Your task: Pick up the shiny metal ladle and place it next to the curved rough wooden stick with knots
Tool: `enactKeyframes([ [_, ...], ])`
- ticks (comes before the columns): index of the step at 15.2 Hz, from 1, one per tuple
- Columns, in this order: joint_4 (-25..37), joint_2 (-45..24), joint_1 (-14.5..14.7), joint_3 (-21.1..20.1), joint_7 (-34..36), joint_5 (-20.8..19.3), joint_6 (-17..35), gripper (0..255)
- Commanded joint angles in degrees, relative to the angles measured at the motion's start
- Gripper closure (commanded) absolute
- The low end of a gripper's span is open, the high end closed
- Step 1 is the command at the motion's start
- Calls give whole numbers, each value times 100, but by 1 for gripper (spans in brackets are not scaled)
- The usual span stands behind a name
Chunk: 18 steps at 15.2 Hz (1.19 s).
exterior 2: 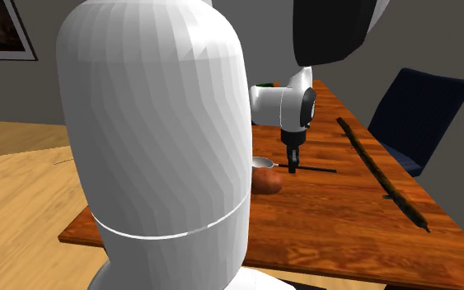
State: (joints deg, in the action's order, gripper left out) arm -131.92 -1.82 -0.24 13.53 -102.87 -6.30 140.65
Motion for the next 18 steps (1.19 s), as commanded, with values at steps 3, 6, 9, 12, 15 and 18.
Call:
enactKeyframes([
  [3,0,0,0,0,0,0,1,0],
  [6,0,0,0,0,0,0,1,0],
  [9,136,431,32,-26,65,-85,-564,0],
  [12,183,534,37,-38,79,-102,-714,0],
  [15,184,533,37,-38,79,-102,-714,0],
  [18,184,533,37,-38,79,-102,-714,0],
])
